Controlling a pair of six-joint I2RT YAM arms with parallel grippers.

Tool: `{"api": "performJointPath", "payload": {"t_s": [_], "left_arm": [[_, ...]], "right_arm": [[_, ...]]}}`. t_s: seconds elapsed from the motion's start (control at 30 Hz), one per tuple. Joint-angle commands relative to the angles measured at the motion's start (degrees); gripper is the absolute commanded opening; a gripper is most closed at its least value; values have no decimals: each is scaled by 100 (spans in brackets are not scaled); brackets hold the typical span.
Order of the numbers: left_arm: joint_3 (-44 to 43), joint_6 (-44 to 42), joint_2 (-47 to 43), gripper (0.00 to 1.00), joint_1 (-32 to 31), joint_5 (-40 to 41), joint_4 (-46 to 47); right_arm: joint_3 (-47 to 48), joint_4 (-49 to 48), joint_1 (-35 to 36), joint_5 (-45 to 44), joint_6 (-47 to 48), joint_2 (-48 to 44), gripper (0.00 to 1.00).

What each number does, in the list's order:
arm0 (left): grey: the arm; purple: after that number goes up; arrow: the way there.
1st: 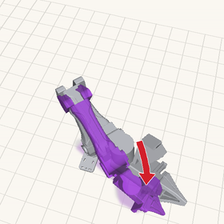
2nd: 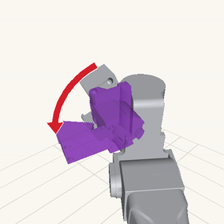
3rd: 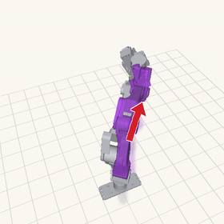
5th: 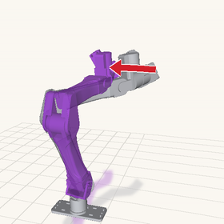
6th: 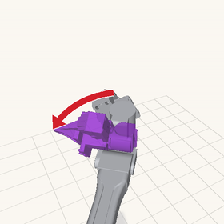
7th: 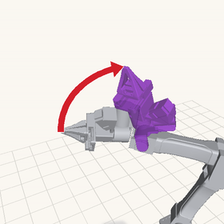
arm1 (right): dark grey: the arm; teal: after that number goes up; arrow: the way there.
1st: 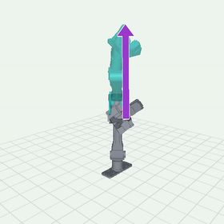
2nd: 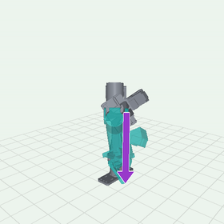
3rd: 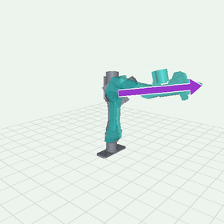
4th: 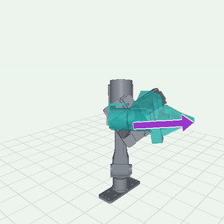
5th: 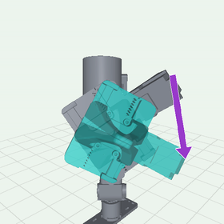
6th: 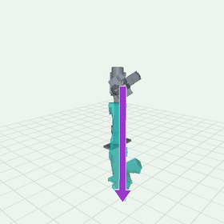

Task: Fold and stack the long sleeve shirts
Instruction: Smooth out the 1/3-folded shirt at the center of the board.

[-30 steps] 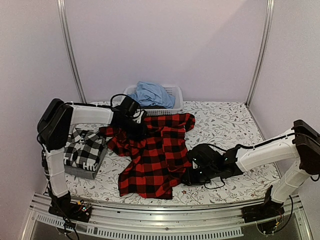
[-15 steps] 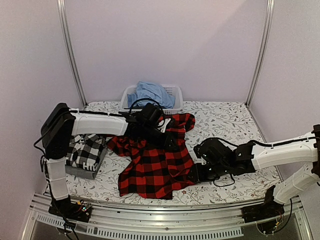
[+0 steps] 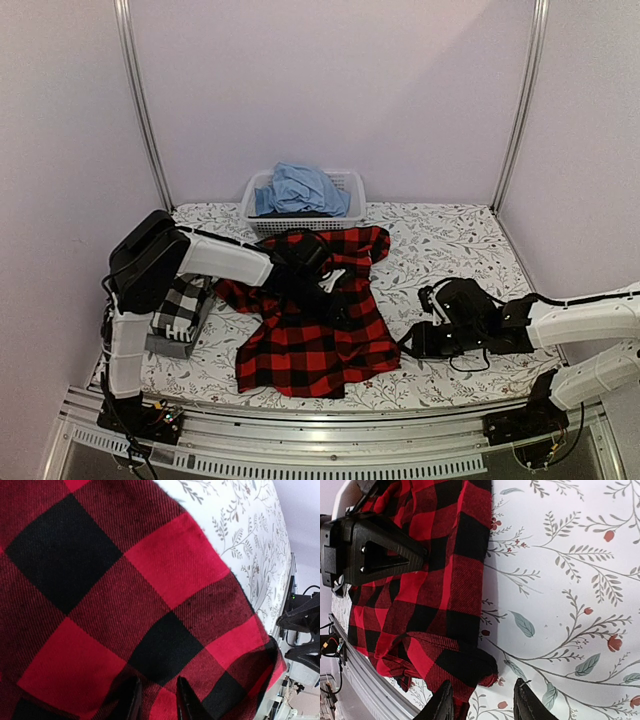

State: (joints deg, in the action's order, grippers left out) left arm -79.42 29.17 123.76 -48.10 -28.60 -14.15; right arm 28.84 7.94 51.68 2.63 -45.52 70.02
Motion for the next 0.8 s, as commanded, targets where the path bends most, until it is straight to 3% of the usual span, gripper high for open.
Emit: {"api": "performJointPath", "payload": {"t_s": [0.0,0.4,0.57,0.77], "left_arm": [[277,-321,310,24,357,628,-809],[133,-433,326,24,405,643,-974],[150,-440,321,24,419,655,-988],[127,-467,310,24,424,646,-1039]], "right_arm": [[-264,-1182,-13,377,106,281,38],[-143,-1784,-18,276,366,1050,35],[-244,-1717,-11,353,363,860,35],[-70,-1197,-61,172,379,186,49]]}}
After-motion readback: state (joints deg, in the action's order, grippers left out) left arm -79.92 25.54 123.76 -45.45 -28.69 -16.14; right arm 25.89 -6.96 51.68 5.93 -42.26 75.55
